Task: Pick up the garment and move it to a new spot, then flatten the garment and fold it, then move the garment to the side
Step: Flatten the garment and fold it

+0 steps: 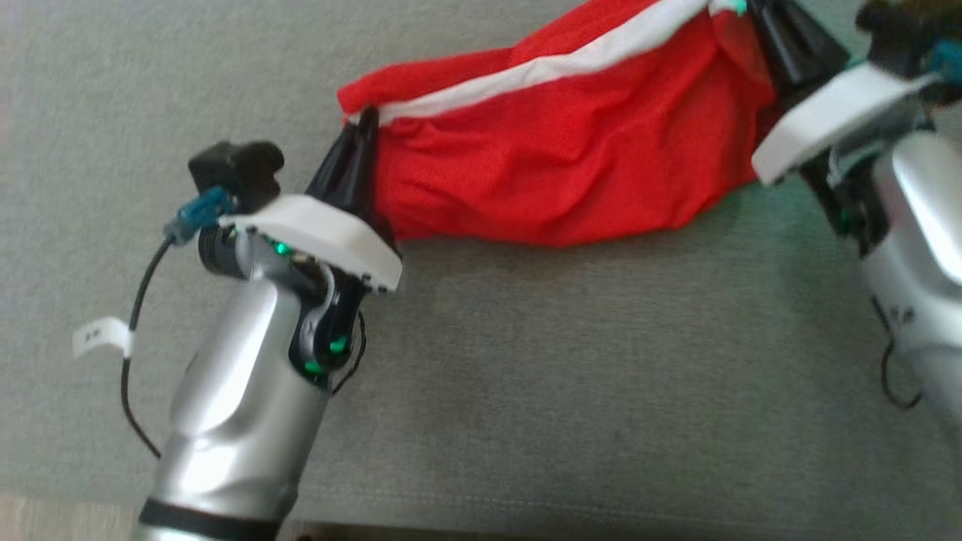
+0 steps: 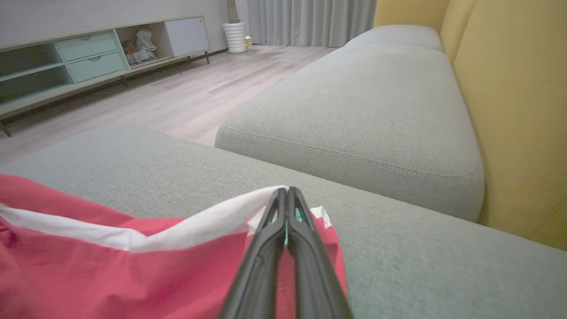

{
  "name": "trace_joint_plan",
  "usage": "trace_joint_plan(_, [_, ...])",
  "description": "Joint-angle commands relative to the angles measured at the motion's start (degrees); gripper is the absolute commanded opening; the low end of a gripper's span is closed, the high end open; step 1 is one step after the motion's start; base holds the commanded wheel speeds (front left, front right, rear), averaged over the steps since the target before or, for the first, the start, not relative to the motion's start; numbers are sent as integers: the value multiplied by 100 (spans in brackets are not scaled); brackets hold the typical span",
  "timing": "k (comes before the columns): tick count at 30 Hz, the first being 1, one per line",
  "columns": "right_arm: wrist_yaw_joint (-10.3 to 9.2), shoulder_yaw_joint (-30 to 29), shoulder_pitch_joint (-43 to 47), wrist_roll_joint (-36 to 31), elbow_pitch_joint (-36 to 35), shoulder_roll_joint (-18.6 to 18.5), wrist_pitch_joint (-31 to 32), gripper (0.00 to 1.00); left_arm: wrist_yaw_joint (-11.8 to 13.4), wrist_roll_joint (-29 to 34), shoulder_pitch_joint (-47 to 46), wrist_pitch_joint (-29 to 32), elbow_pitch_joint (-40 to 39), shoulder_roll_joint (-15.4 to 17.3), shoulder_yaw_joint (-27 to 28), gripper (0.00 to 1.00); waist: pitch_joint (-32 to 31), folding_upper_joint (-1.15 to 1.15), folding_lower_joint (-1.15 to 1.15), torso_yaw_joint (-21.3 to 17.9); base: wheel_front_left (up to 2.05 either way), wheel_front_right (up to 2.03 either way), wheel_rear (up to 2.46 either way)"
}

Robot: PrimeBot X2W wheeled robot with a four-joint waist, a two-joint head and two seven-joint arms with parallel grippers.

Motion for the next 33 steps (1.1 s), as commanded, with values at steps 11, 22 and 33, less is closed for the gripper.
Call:
trace_joint_plan(11, [39, 1199, -1324, 673, 1530, -170, -519, 0, -290, -630, -760, -298, 863, -12, -444, 25, 386, 0, -1, 416, 0, 0, 0])
trace_joint_plan(22, [39, 1261, -1416, 929, 1612, -64, -1296, 100, 186, -551, -673, -963, 912, 104, -852, 100, 246, 0, -1, 181, 0, 0, 0])
trace_joint_plan(33, [39, -1141, 689, -744, -530, 485, -1302, 100, 921, 917, 225, -1082, -869, 387, 100, 100, -139, 0, -1, -366, 0, 0, 0])
